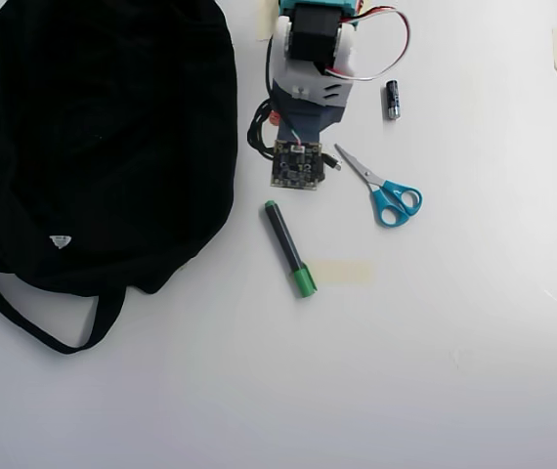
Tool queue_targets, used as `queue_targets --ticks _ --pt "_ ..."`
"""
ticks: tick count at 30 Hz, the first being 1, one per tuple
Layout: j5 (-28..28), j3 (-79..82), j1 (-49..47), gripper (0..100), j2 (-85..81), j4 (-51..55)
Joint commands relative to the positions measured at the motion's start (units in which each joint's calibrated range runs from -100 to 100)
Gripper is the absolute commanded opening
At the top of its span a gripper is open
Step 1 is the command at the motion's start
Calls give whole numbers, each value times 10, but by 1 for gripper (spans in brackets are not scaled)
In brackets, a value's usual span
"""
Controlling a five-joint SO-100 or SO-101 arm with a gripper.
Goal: Put the cable into the black bag
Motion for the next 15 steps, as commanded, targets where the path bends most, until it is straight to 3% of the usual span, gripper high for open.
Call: queue_targets --ticks 1,15 --pt "10 -12 50 2 -28 -3" --pt "13 -12 208 2 -15 -48"
